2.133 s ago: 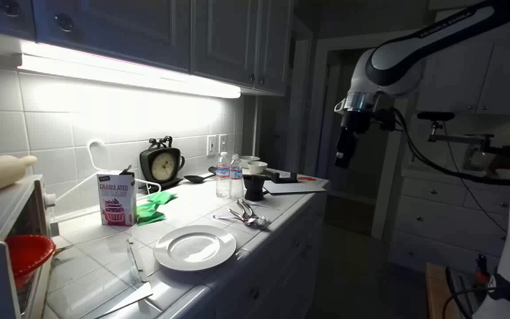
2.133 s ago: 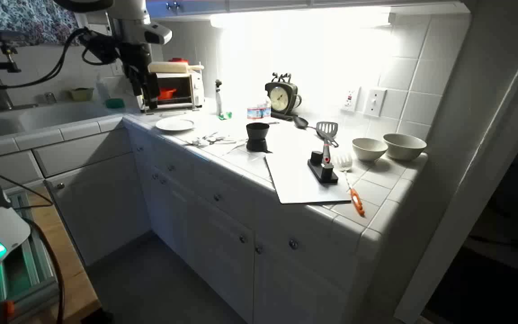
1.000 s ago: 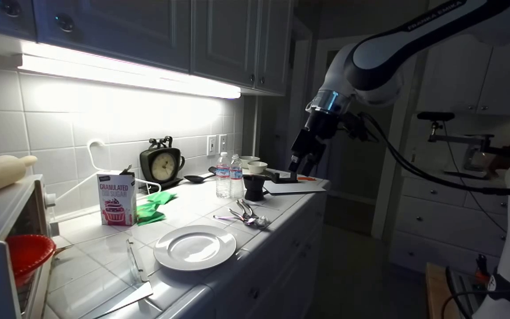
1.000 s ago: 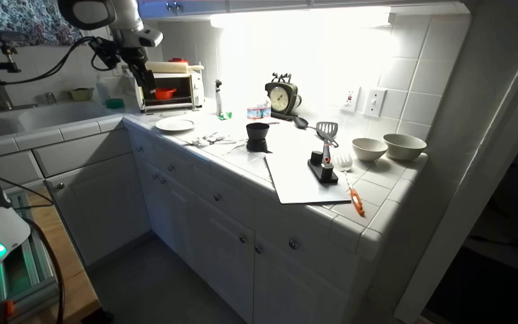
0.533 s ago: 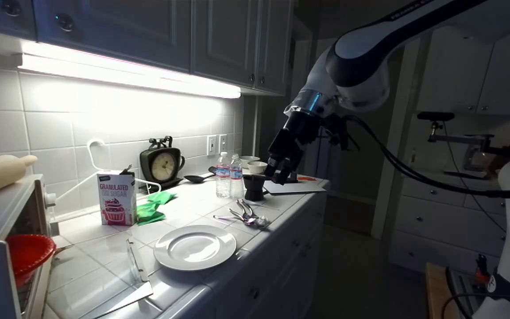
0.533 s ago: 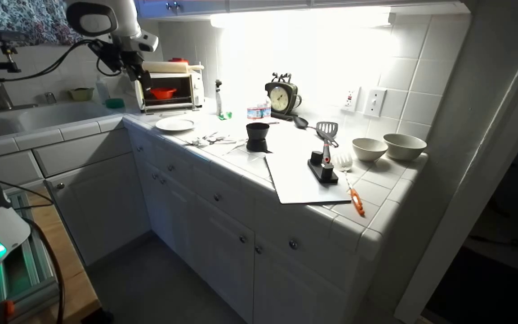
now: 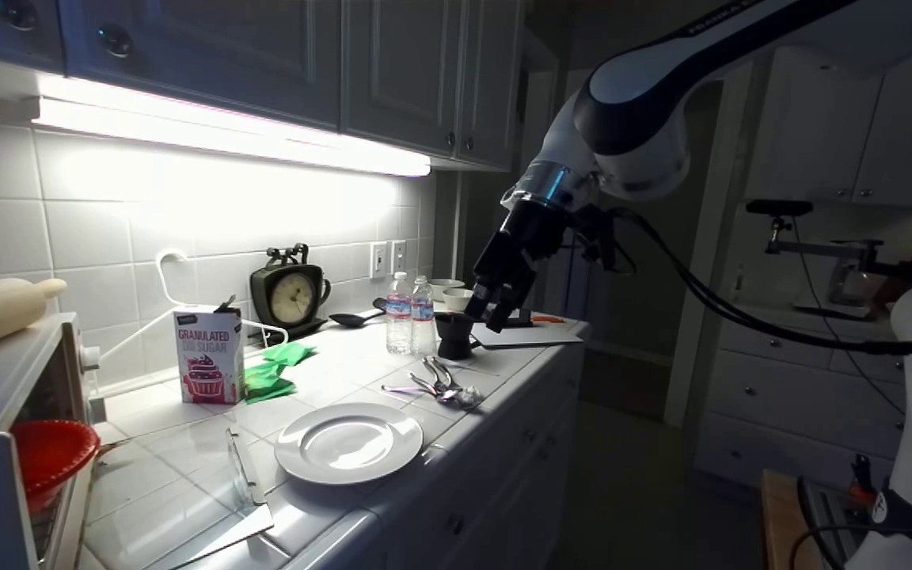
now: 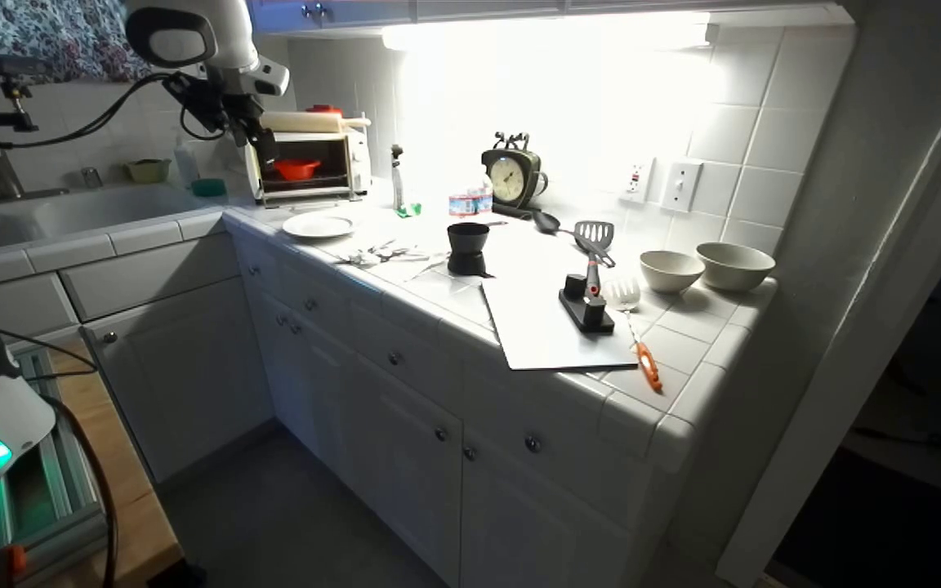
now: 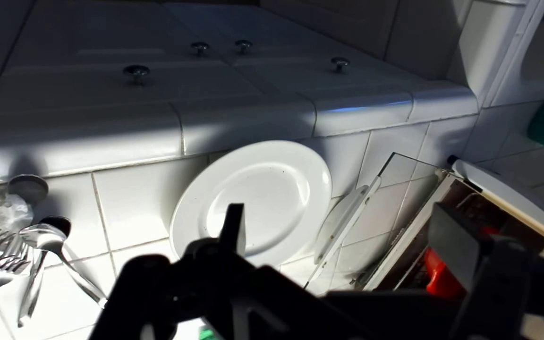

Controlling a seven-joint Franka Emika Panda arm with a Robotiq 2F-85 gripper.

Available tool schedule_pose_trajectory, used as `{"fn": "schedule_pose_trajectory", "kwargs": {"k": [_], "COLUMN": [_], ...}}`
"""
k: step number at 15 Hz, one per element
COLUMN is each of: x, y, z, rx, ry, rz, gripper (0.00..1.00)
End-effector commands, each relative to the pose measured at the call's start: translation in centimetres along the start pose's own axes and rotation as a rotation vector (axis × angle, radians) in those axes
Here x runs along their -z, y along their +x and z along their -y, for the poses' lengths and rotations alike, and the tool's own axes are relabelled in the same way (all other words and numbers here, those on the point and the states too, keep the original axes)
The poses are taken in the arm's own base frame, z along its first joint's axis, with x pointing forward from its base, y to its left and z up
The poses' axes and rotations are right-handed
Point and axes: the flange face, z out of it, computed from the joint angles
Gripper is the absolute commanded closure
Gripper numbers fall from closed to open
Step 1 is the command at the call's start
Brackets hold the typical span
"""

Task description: Put the bowl on the plate

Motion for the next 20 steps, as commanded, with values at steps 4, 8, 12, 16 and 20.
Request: {"fn": "schedule_pose_trajectory", "kwargs": {"k": [4,8,12,16,20], "x": [-1.9,-4.6,-7.7,-11.4,-14.8], "y": [2.1,4.1,5.8,6.8,7.8], "z": [2.3,6.7,9.7,10.2,10.4], "rx": [-0.089,-0.056,0.076,0.195,0.160], "ry": [0.101,0.250,0.406,0.475,0.498], "rz": [-0.096,-0.202,-0.226,-0.187,-0.187], "gripper": [0.00,0.00,0.00,0.00,0.00]}}
